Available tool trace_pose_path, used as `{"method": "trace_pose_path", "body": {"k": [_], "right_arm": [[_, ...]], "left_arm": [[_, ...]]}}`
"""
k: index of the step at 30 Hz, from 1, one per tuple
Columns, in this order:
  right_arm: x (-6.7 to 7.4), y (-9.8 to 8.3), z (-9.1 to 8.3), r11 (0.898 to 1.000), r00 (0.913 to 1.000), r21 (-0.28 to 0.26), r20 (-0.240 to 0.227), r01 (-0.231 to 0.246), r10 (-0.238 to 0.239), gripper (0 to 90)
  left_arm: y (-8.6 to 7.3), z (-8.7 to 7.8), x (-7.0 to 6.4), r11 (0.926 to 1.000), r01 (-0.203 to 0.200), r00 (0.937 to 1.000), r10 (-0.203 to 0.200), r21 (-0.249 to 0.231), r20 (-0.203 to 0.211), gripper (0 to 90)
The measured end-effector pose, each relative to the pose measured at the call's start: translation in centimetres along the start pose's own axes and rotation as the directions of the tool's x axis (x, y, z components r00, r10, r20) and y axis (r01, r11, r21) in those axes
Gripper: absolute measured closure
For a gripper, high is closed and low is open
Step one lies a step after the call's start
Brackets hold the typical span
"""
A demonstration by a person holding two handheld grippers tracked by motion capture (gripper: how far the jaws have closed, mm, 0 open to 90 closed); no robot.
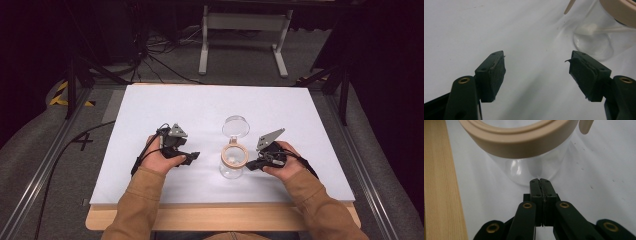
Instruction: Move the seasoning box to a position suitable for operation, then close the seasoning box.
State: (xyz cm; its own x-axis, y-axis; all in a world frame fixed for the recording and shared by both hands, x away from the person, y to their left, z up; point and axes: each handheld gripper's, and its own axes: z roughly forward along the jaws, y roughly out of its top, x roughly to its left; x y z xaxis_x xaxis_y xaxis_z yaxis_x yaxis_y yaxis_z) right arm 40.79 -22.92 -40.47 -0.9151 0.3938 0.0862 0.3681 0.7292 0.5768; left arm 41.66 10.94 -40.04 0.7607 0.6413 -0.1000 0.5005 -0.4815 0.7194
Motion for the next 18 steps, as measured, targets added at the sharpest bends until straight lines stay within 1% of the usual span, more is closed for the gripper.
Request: {"method": "trace_pose_path", "body": {"k": [2,3,4,5,6,7,8,9,10,11,13,14,15,16,17,18], "right_arm": [[0.1,0.0,-0.4,1.0,1.0,-0.004,0.004,0.0,0.0,90.0],[0.1,0.0,-0.6,1.0,0.9999,-0.008,0.01,-0.003,0.003,90.0],[0.2,0.0,-0.8,1.0,0.9999,-0.013,0.011,-0.009,0.009,90.0],[0.1,0.0,-1.1,1.0,0.9998,-0.016,0.019,-0.009,0.009,90.0],[0.1,0.0,-1.3,1.0,0.9997,-0.021,0.023,-0.013,0.013,90.0],[0.2,0.0,-1.6,0.999,0.9996,-0.028,0.022,-0.017,0.018,90.0],[0.2,0.0,-1.8,0.999,0.9995,-0.037,0.025,-0.021,0.022,90.0],[0.2,0.0,-1.9,0.999,0.9993,-0.044,0.028,-0.026,0.027,90.0],[0.2,0.0,-2.2,0.998,0.9992,-0.054,0.027,-0.028,0.03,90.0],[0.2,0.0,-2.4,0.998,0.9992,-0.062,0.025,-0.03,0.032,90.0],[0.2,0.0,-2.8,0.996,0.9992,-0.08,0.024,-0.031,0.033,90.0],[0.2,0.0,-3.0,0.995,0.9991,-0.089,0.02,-0.037,0.039,90.0],[0.2,0.0,-3.2,0.995,0.9991,-0.094,0.02,-0.036,0.038,90.0],[0.2,0.0,-3.3,0.994,0.9989,-0.098,0.023,-0.038,0.04,90.0],[0.3,0.1,-3.5,0.994,0.9988,-0.106,0.023,-0.04,0.043,90.0],[0.3,0.1,-3.7,0.993,0.9988,-0.111,0.022,-0.04,0.043,90.0]], "left_arm": [[0.0,-0.1,0.1,0.9996,0.028,0.9996,-0.028,0.003,-0.003,31.7],[0.1,-0.2,0.2,0.9996,0.026,0.9997,-0.025,0.015,-0.003,34.8],[0.1,-0.3,0.2,0.9999,0.014,0.9999,-0.014,0.008,0.004,36.8],[0.2,-0.3,0.1,0.9999,-0.001,1.0,0.001,-0.014,0.009,36.9],[0.3,-0.3,0.0,0.9996,-0.007,0.9999,0.007,-0.028,0.008,37.7],[0.5,-0.4,0.0,0.9991,0.003,0.9999,-0.004,-0.042,-0.011,42.0],[0.6,-0.4,-0.1,0.9989,0.005,1.0,-0.005,-0.046,-0.006,44.2],[0.8,-0.6,-0.1,0.9988,-0.029,0.9996,0.03,-0.04,0.002,46.5],[0.9,-0.7,-0.1,0.9976,-0.052,0.9985,0.053,-0.044,0.016,54.3],[1.0,-0.8,-0.2,0.9985,-0.04,0.9987,0.041,-0.038,0.03,59.4],[1.4,-0.9,-0.1,0.9986,0.008,0.9986,-0.006,-0.052,0.053,65.7],[1.5,-1.1,0.0,0.9986,0.014,0.9985,-0.011,-0.051,0.054,68.0],[1.7,-1.2,-0.1,0.998,0.03,0.9982,-0.027,-0.056,0.053,70.5],[1.9,-1.4,0.0,0.9979,0.027,0.9984,-0.024,-0.058,0.052,73.5],[2.1,-1.5,0.0,0.997,0.035,0.9979,-0.031,-0.069,0.056,78.3],[2.3,-1.6,0.1,0.9958,0.039,0.9972,-0.034,-0.083,0.066,80.3]]}}
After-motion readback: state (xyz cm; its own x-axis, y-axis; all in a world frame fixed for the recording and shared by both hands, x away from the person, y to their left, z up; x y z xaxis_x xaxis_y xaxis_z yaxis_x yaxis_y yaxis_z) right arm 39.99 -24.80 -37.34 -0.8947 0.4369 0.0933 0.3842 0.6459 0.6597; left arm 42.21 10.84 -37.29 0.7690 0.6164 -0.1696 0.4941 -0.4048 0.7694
